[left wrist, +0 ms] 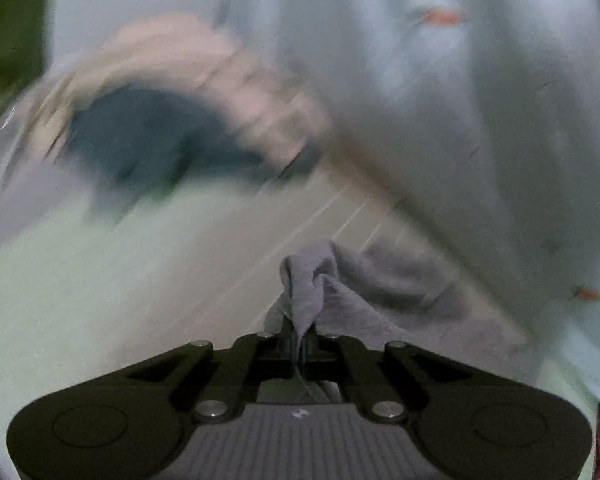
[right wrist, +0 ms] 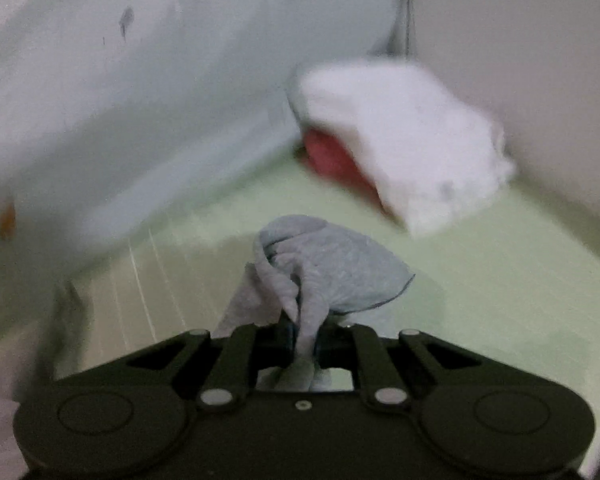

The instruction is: Fold clothes

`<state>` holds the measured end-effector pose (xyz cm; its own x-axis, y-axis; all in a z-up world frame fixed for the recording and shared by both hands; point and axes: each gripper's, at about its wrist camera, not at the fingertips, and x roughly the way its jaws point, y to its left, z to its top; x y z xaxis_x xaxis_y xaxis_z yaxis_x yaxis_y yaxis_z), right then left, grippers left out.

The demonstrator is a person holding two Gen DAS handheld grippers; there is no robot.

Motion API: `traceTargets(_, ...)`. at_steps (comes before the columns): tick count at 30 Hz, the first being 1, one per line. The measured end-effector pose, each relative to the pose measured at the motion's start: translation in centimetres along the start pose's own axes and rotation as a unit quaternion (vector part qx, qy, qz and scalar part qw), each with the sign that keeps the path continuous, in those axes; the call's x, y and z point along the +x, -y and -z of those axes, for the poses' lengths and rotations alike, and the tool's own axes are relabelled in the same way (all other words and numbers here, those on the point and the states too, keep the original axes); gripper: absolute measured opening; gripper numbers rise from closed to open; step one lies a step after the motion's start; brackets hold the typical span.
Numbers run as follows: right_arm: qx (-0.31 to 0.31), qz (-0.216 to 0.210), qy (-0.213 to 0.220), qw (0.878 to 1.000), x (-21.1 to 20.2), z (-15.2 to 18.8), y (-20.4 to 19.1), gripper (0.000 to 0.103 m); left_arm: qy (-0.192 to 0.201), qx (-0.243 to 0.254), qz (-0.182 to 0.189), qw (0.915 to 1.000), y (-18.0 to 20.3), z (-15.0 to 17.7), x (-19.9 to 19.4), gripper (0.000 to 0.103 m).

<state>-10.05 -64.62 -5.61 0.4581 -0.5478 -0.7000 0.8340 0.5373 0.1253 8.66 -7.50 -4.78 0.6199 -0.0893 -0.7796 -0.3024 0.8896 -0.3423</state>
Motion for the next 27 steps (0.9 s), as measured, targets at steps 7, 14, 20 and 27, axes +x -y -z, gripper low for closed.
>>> traceTargets(7, -0.046, 0.006, -0.067, 0.997, -0.5, 4.7, 0.0, 0.028, -0.033, -0.011, -0.038, 0.9986, -4.1, 2.9, -1.3, 0.035)
traceTargets(14, -0.06, -0.016, -0.049, 0.997, -2.9, 5.9, -2.0, 0.064, -0.024, 0.009, -0.025, 0.9994, -5.8, 1.4, -1.6, 0.07)
traceTargets(20, -0.068, -0.032, -0.049, 0.996, -4.7, 7.7, -5.0, 0.071, -0.051, 0.061, 0.004, 0.9968, -4.8, -0.5, 2.0, 0.073)
traceTargets(27, -0.074, -0.034, -0.052, 0.995, -6.4, 10.1, -8.5, 0.075, -0.081, 0.114, 0.048, 0.989, -3.4, -2.6, 6.2, 0.066)
